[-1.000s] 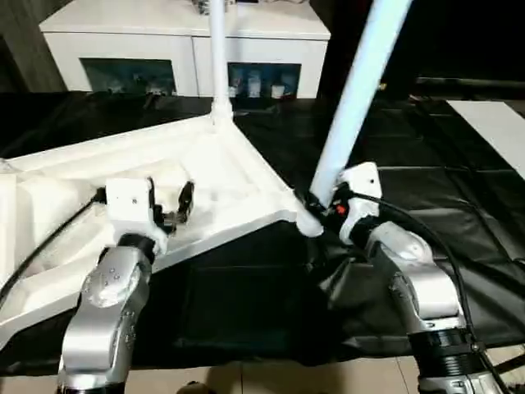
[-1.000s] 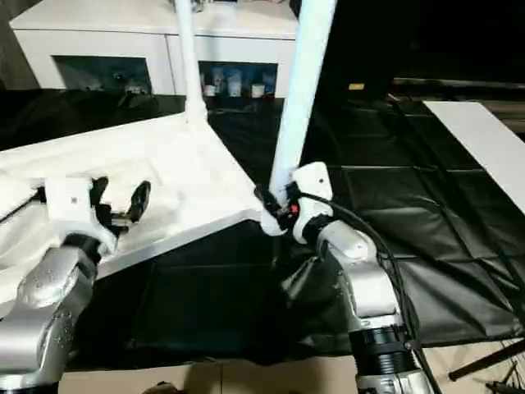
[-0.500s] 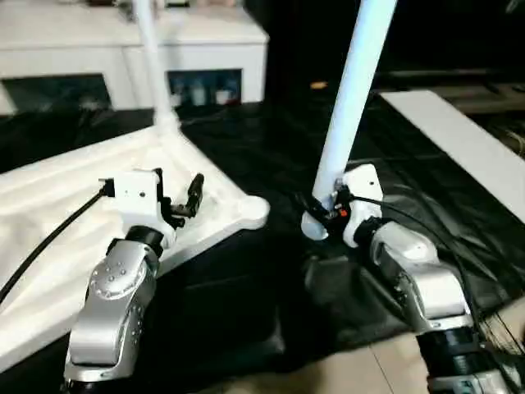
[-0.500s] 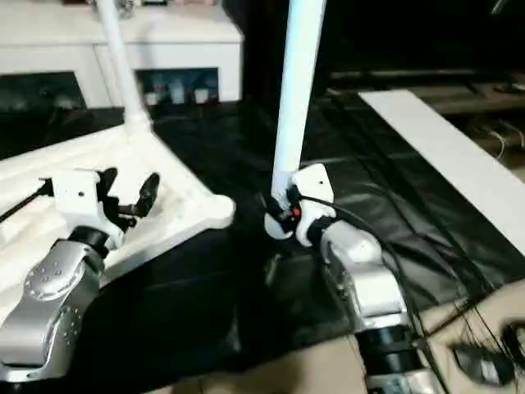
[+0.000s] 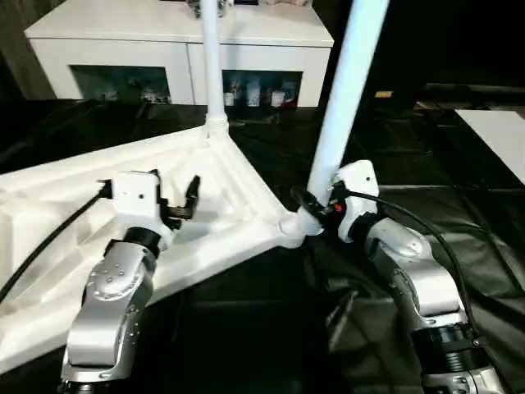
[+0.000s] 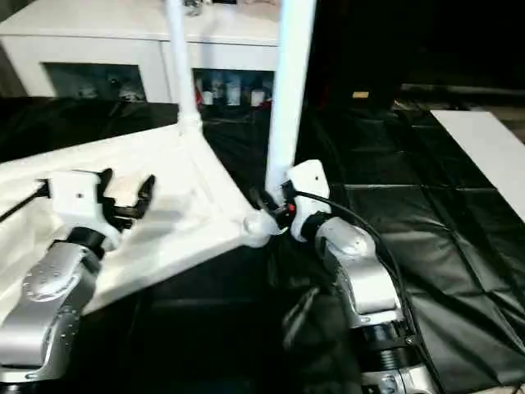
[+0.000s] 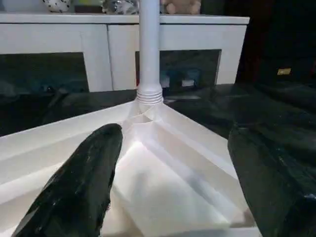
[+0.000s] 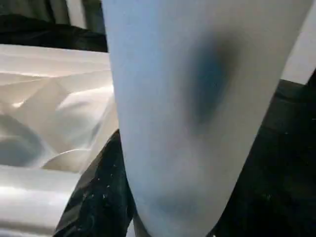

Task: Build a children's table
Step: Rotate leg to tighten

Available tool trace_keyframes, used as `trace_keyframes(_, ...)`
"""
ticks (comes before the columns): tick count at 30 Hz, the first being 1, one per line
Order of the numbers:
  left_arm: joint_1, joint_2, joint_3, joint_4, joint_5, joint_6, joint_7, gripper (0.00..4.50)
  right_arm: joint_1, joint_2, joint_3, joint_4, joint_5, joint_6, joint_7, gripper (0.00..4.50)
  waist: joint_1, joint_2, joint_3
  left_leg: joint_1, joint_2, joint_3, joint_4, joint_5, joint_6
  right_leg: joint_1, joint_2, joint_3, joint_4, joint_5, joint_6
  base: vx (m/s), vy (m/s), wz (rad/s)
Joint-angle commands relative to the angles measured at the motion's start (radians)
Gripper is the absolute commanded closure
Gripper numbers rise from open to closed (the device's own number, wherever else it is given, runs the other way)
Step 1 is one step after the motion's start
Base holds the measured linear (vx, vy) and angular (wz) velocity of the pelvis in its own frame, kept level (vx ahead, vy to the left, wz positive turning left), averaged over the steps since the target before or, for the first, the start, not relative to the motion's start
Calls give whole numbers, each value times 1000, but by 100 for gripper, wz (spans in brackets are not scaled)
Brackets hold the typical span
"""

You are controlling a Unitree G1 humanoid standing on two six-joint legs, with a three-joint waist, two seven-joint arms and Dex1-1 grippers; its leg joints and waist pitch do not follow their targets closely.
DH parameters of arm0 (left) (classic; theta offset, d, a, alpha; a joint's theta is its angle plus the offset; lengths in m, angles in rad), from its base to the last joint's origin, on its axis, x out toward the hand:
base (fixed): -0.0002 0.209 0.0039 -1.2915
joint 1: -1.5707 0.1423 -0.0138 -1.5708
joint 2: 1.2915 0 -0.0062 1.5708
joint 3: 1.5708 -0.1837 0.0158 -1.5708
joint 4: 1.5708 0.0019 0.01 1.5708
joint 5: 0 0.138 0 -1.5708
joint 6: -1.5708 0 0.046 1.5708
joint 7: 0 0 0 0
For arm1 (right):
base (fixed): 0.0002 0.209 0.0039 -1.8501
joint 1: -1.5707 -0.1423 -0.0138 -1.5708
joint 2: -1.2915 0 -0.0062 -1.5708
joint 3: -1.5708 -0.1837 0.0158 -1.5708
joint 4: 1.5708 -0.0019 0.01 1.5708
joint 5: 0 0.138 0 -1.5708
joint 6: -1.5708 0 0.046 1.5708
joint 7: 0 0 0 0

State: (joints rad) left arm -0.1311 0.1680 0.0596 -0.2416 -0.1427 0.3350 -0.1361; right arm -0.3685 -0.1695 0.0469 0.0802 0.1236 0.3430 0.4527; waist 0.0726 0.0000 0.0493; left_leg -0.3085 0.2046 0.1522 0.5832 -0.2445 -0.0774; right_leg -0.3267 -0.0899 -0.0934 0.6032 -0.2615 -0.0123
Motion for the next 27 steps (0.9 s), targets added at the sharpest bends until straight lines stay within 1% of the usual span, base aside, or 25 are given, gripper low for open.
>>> trace_keyframes(1,1,1,-15,11,-15,-2,-36,63,6,-10,-17,-22,0,-8,-15,266,1,10,-105,2,-29,-7,4,476,269,39,3,41,31,517,-267,56,-7,13)
trace_keyframes(2,11,7,-24,2,-53,-1,-88,63,3,-18,-23,-26,6,-9,-15,266,1,3,-104,-9,-30,-12,25,610,258,20,6,53,46,648,-243,47,-9,19)
trace_keyframes(4,15,11,-29,-3,-68,3,-109,63,2,-21,-27,-27,10,-9,-14,266,11,1,-105,-21,-28,-9,36,659,214,10,5,71,53,730,-216,0,0,0)
trace_keyframes(5,22,28,-44,-11,-85,14,-149,63,-1,-27,-32,-28,16,-10,-11,266,22,-1,-103,-39,-24,-3,34,583,129,12,10,84,56,749,-181,0,0,0)
trace_keyframes(6,25,48,-61,-14,-90,12,-187,63,-4,-33,-36,-26,20,-10,-5,266,27,1,-98,-42,-20,-1,27,519,106,9,9,84,50,708,-173,-74,-17,4)
trace_keyframes(7,25,68,-79,-14,-90,9,-221,63,-7,-42,-38,-21,19,-15,2,266,30,3,-88,-38,-9,6,11,349,65,-3,3,85,32,561,-180,-103,-26,6)
trace_keyframes(8,19,96,-103,-9,-88,14,-266,63,-13,-50,-42,-10,18,-21,9,266,29,-2,-82,-39,-4,7,1,256,48,-2,-2,86,21,472,-186,-171,-41,5)
trace_keyframes(9,3,128,-131,4,-90,21,-328,63,-23,-60,-49,6,17,-28,16,266,28,7,-69,-40,5,7,-18,70,11,-5,-11,85,5,264,-194,-126,-30,5)
trace_keyframes(10,-16,154,-155,20,-94,25,-389,63,-32,-70,-55,22,17,-34,21,266,29,7,-56,-30,9,10,-32,-85,-26,-11,-18,86,-12,61,-191,-148,-25,4)
trace_keyframes(11,-35,166,-165,40,-92,25,-418,63,-37,-75,-58,31,18,-37,25,266,27,6,-43,-22,10,12,-44,-213,-50,-18,-21,88,-30,-131,-172,-160,-13,4)
trace_keyframes(12,-48,173,-171,53,-91,24,-436,63,-41,-79,-60,36,19,-38,27,266,27,6,-38,-19,10,12,-49,-258,-59,-20,-23,89,-39,-216,-155,-160,-13,4)
trace_keyframes(13,-72,180,-175,79,-98,30,-464,63,-46,-84,-63,43,21,-37,32,266,27,4,-34,-14,10,8,-54,-314,-72,-26,-29,90,-53,-341,-119,-157,-7,1)
trace_keyframes(14,-90,186,-180,97,-102,34,-484,47,-49,-89,-64,46,21,-36,35,266,27,5,-34,-11,7,8,-54,-326,-75,-29,-30,91,-59,-380,-104,-139,-7,-2)
trace_keyframes(15,-124,195,-187,131,-106,42,-515,47,-54,-96,-65,51,22,-35,44,266,24,3,-32,-16,6,4,-58,-332,-79,-26,-32,91,-66,-425,-80,-139,-7,-2)
trace_keyframes(16,-128,197,-189,135,-106,43,-519,47,-55,-98,-64,51,22,-35,46,266,26,5,-34,-17,3,2,-59,-326,-79,-26,-33,91,-69,-442,-67,-121,-7,-4)
trace_keyframes(17,-206,229,-221,219,-97,55,-590,27,-62,-122,-53,57,25,-41,76,266,26,10,-37,-13,-1,1,-59,-317,-79,-30,-32,89,-75,-464,-48,-113,-6,-2)
trace_keyframes(18,-227,239,-234,245,-90,61,-609,27,-64,-130,-48,60,24,-43,86,266,25,7,-38,-14,-1,0,-60,-315,-77,-30,-32,88,-75,-459,-47,-113,-6,-2)
trace_keyframes(19,-229,240,-235,247,-90,62,-611,19,-64,-131,-48,60,24,-43,87,266,25,12,-39,-17,-1,-2,-60,-308,-77,-27,-33,87,-73,-447,-50,-97,0,-4)
trace_keyframes(20,-259,252,-253,291,-67,56,-631,11,-67,-141,-44,68,22,-45,102,266,24,14,-43,-22,0,-3,-63,-285,-75,-19,-34,85,-70,-413,-59,-74,4,-6)
trace_keyframes(21,-272,257,-261,311,-54,47,-636,5,-68,-144,-43,71,22,-44,108,266,22,10,-46,-24,0,-1,-64,-261,-69,-18,-32,83,-69,-381,-67,-74,4,-6)
trace_keyframes(22,-308,254,-268,368,-42,72,-636,2,-69,-157,-41,73,26,-40,126,266,19,15,-45,-27,-3,1,-64,-243,-66,-17,-30,83,-69,-365,-75,-57,4,-4)
trace_keyframes(23,-353,252,-279,438,-21,87,-639,2,-70,-172,-40,74,32,-33,147,266,19,20,-47,-21,-4,3,-62,-248,-65,-22,-29,82,-72,-371,-78,-54,4,-1)
trace_keyframes(24,-370,249,-279,466,-15,96,-633,2,-70,-177,-40,75,34,-33,155,266,17,15,-45,-20,-6,5,-61,-257,-62,-25,-28,81,-77,-391,-75,-54,4,-1)
trace_keyframes(26,-421,232,-268,549,-20,125,-625,2,-67,-189,-35,80,32,-40,169,266,16,16,-46,-21,-6,3,-60,-265,-62,-23,-30,77,-80,-419,-77,0,0,0)
trace_keyframes(27,-442,224,-262,582,-26,139,-621,2,-65,-192,-33,83,29,-44,171,266,17,17,-49,-24,-6,2,-59,-254,-59,-22,-31,77,-80,-402,-83,0,0,0)
